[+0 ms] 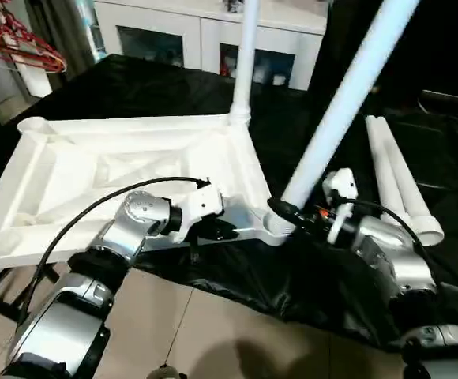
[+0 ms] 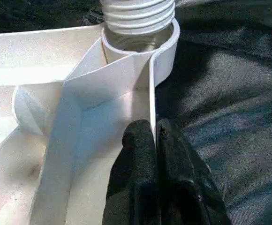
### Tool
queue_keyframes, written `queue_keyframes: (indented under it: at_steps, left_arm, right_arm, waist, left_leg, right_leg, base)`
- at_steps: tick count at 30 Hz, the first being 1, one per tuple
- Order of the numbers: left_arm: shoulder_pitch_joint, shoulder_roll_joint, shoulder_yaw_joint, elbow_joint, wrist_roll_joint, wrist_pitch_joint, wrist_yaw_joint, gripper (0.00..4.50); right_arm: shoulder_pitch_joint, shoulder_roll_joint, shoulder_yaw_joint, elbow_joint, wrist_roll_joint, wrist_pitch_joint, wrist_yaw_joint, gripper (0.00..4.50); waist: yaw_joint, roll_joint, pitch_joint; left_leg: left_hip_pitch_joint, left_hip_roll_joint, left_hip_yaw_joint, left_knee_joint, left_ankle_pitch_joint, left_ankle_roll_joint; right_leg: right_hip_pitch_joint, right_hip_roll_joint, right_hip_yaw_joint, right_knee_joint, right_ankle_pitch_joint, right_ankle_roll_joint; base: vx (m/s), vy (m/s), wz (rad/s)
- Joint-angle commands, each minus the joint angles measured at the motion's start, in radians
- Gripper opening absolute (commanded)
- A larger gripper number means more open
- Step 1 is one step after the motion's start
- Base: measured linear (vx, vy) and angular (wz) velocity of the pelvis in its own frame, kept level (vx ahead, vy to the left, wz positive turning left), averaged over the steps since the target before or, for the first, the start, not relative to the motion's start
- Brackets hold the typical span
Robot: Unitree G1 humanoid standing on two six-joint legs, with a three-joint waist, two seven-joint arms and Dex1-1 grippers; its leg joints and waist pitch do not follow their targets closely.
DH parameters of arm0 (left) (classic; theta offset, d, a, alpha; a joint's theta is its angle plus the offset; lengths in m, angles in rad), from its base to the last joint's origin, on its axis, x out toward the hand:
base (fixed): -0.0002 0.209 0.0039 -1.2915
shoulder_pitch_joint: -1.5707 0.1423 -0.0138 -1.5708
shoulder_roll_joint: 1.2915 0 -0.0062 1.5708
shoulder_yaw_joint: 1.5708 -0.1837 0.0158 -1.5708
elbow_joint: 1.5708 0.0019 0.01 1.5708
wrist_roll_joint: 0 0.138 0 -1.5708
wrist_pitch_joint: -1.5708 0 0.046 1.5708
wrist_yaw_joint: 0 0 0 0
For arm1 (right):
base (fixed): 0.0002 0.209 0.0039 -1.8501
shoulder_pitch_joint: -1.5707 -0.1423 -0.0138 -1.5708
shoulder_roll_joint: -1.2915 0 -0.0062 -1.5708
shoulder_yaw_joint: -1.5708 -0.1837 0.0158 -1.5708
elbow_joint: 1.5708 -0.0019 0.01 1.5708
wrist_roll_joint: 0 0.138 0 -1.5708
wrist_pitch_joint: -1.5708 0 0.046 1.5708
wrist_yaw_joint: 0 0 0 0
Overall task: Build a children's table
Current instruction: Insert table leg to table base
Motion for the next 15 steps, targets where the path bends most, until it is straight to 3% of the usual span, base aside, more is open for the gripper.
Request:
queue_keyframes:
  at_steps: [1, 15]
  left_arm:
    - [0.006, -0.009, -0.007, 0.002, 0.002, -0.016, 0.001, 0.00]
    - [-0.003, -0.014, 0.005, 0.016, 0.017, -0.017, 0.021, 0.00]
  right_arm:
    - [-0.008, 0.005, 0.013, 0.018, -0.009, 0.004, 0.002, 1.98]
    - [0.018, 0.031, -0.010, 0.070, -0.005, -0.006, -0.017, 1.97]
  waist:
    - [0.004, -0.003, -0.069]
    - [0.005, -0.001, -0.067]
  left_leg:
    - [0.012, 0.052, -0.023, -0.069, -0.175, 0.045]
    - [0.013, 0.052, -0.024, -0.072, -0.195, 0.035]
  right_leg:
    - [0.052, -0.079, 0.058, -0.066, -0.168, -0.224]
    - [0.051, -0.080, 0.059, -0.071, -0.209, -0.210]
  base:
    - [0.000, 0.000, 0.00]
    - [0.000, 0.000, 0.00]
